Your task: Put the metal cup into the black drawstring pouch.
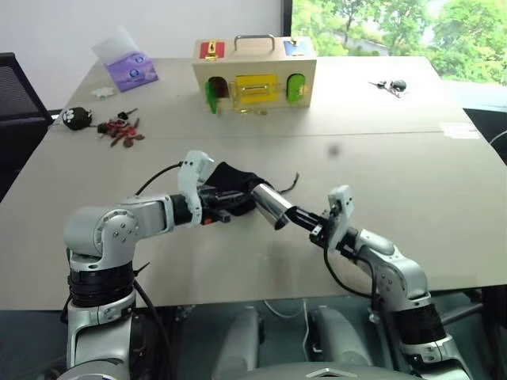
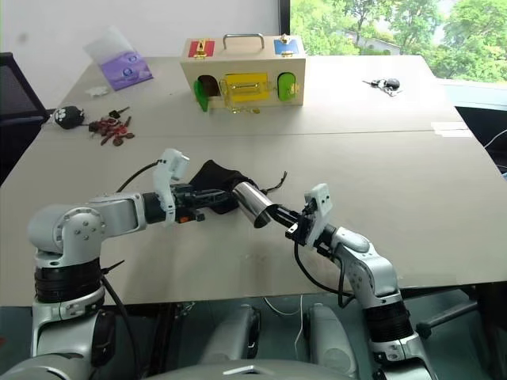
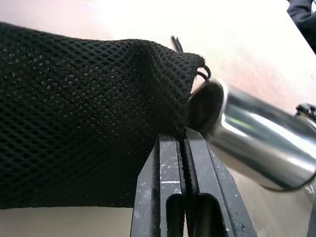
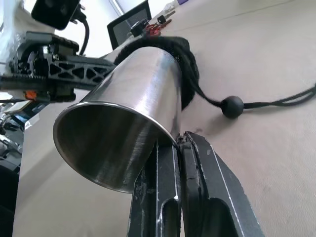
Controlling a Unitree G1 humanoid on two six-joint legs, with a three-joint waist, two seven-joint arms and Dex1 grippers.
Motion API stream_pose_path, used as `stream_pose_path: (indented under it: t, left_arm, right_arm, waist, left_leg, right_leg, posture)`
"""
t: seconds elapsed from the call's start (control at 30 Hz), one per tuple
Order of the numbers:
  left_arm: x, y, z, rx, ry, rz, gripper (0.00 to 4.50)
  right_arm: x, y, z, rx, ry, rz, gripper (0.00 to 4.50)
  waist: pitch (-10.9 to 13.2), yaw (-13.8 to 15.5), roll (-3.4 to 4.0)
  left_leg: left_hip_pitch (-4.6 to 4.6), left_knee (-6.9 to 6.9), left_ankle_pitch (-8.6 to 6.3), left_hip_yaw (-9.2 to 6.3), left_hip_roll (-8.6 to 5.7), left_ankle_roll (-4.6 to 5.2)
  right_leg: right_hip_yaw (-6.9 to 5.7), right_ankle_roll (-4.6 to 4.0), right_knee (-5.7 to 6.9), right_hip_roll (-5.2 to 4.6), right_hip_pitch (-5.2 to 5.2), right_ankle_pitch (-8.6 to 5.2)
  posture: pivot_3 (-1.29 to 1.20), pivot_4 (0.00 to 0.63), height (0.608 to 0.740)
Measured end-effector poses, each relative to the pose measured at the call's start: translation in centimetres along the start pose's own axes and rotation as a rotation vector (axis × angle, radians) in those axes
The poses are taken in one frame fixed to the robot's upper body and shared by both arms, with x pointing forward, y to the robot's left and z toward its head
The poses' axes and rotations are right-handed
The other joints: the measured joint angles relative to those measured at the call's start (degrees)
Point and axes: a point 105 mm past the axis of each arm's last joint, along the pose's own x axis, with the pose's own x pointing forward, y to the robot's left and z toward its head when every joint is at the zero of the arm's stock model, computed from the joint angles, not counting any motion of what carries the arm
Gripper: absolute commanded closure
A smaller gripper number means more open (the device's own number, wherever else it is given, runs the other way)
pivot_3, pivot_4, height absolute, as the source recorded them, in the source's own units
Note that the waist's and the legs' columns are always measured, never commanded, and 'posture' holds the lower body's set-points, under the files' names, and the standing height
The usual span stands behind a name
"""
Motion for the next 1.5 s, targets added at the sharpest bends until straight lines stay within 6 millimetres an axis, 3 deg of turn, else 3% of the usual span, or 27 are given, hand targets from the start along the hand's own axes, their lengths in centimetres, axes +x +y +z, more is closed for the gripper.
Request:
stream_pose_path:
  t: [0.3,0.6,0.73,0.83,1.0,1.07,1.17,1.23,1.3,1.37,1.4,1.5]
  left_arm:
    - [-0.1,-0.4,-0.2,0.035,0.000,0.002,4.50]
    - [-0.5,-1.0,-0.3,0.057,-0.003,-0.016,4.50]
    - [-0.5,-1.0,-0.7,0.056,0.005,-0.019,4.50]
    - [-0.3,-1.2,-0.9,0.086,0.011,-0.022,4.50]
    - [-0.4,-1.7,0.4,0.139,-0.059,-0.017,4.50]
    - [-0.6,-2.3,0.9,0.146,-0.091,-0.036,4.50]
    - [-0.1,-2.9,0.9,0.120,-0.110,-0.056,4.50]
    - [0.0,-3.3,1.4,0.067,-0.152,-0.070,4.50]
    - [0.1,-3.5,1.6,0.023,-0.172,-0.076,4.50]
    - [0.0,-3.8,2.3,0.004,-0.204,-0.080,4.50]
    - [0.0,-3.9,2.8,0.015,-0.215,-0.073,4.50]
    - [0.0,-4.7,2.9,0.039,-0.226,-0.084,4.50]
  right_arm:
    - [0.2,0.1,-1.0,-0.067,0.072,0.009,4.47]
    - [2.5,-1.3,-1.5,-0.303,0.144,-0.056,4.47]
    - [4.1,-1.7,-0.6,-0.415,0.148,-0.091,4.47]
    - [5.5,-1.4,-0.5,-0.381,0.141,-0.088,4.47]
    - [7.9,-1.0,-0.1,-0.081,0.124,-0.114,4.47]
    - [9.1,-1.2,0.3,-0.059,0.133,-0.146,4.47]
    - [10.9,-1.0,0.9,-0.374,0.183,-0.162,4.47]
    - [11.7,-0.7,1.3,-0.739,0.186,-0.134,4.47]
    - [12.0,-0.4,1.9,-0.836,0.148,-0.121,4.47]
    - [12.6,0.0,2.6,-0.698,0.093,-0.131,4.47]
    - [12.9,0.2,2.9,-0.545,0.062,-0.142,4.47]
    - [11.7,-2.0,3.5,-0.216,0.048,-0.192,4.47]
  waist:
    - [-0.01,-0.20,-0.01]
    - [-0.03,-0.55,-0.05]
    - [-0.03,-0.50,-0.05]
    - [-0.02,-0.49,-0.04]
    - [-0.02,-0.54,-0.04]
    - [-0.01,-0.53,-0.03]
    - [-0.01,-0.60,-0.02]
    - [-0.02,-0.42,-0.04]
    - [-0.01,-0.45,-0.07]
    - [-0.04,-0.56,-0.16]
    - [-0.03,-0.67,-0.17]
    - [-0.03,-0.22,-0.17]
  left_leg:
    - [0.02,-0.04,0.00,0.01,0.00,0.00]
    - [0.30,-0.01,0.01,0.10,0.01,-0.01]
    - [0.41,-0.04,0.01,0.11,0.02,-0.01]
    - [0.40,-0.07,0.01,0.08,0.04,-0.02]
    - [0.39,-0.08,0.01,0.05,0.10,-0.02]
    - [0.39,-0.08,0.01,0.05,0.06,-0.01]
    - [0.35,-0.09,0.00,0.08,-0.05,-0.01]
    - [0.08,-0.03,0.00,0.08,-0.09,-0.02]
    - [-0.12,-0.01,0.07,0.02,-0.06,-0.13]
    - [-0.11,-0.01,0.14,-0.04,0.04,-0.25]
    - [-0.10,-0.01,0.14,-0.03,0.11,-0.27]
    - [-0.10,-0.05,0.09,-0.09,0.06,-0.18]
  right_leg:
    - [0.04,0.00,0.00,0.00,-0.04,0.00]
    - [0.30,0.01,0.14,0.04,0.04,0.00]
    - [0.33,0.00,0.27,0.06,0.08,-0.01]
    - [0.35,-0.01,0.27,0.04,0.08,0.00]
    - [0.34,-0.02,0.27,0.02,0.07,0.01]
    - [0.33,-0.02,0.27,0.02,0.07,0.00]
    - [0.33,-0.01,0.26,0.02,0.01,0.00]
    - [0.20,0.00,0.26,-0.02,-0.15,0.00]
    - [0.24,0.00,0.29,-0.04,-0.36,0.01]
    - [0.25,-0.01,0.38,-0.04,-0.36,0.02]
    - [0.29,-0.02,0.40,-0.05,-0.37,0.03]
    - [0.22,-0.02,0.42,-0.11,-0.36,0.02]
  posture:
    - [0.00,0.150,0.740]
    - [0.00,0.150,0.740]
    - [0.00,0.150,0.740]
    - [0.00,0.150,0.740]
    - [0.00,0.150,0.740]
    - [0.00,0.150,0.740]
    - [0.00,0.150,0.740]
    - [0.00,0.150,0.740]
    - [0.00,0.150,0.740]
    - [0.00,0.150,0.740]
    - [0.00,0.150,0.740]
    - [0.00,0.150,0.740]
